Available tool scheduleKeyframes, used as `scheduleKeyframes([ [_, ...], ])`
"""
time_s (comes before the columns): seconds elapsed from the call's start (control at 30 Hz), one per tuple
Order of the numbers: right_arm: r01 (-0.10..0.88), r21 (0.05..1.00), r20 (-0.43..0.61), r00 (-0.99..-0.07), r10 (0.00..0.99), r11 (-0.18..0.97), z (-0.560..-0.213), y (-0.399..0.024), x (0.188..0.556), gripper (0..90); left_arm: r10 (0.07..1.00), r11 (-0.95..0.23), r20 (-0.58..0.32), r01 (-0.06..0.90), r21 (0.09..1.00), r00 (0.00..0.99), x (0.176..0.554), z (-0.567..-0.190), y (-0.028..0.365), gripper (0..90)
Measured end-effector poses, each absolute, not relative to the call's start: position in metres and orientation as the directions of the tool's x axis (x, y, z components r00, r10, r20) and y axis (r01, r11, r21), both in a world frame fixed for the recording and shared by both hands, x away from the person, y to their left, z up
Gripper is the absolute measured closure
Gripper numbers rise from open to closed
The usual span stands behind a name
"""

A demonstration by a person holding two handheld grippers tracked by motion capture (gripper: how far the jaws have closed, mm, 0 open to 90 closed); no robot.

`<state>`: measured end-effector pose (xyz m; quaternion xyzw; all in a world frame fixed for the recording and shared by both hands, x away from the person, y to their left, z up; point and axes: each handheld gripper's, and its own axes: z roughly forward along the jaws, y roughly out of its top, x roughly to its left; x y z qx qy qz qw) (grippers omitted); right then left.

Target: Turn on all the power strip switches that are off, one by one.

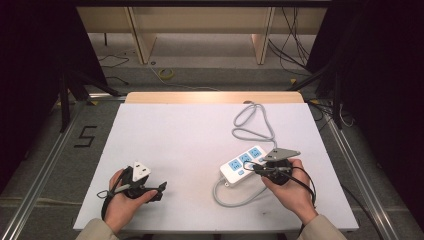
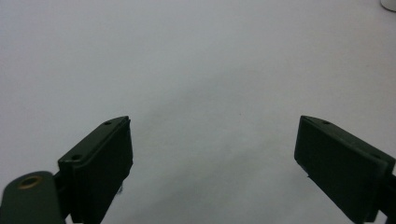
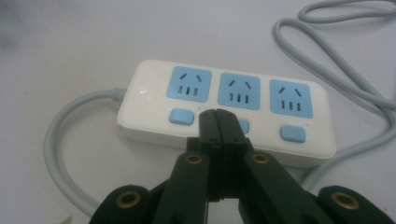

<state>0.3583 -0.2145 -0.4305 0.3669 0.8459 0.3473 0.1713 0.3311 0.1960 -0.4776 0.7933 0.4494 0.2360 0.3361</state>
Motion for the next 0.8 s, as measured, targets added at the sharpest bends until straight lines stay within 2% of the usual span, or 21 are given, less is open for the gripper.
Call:
scheduleKeyframes([
  [0.8, 0.536, 0.662, -0.016, -0.688, 0.725, 0.523, -0.432, -0.191, 0.369, 90.0, 0.870, -0.375, 0.078, 0.550, 0.747, 0.487, 0.331, -0.477, 0.196, 11.6],
])
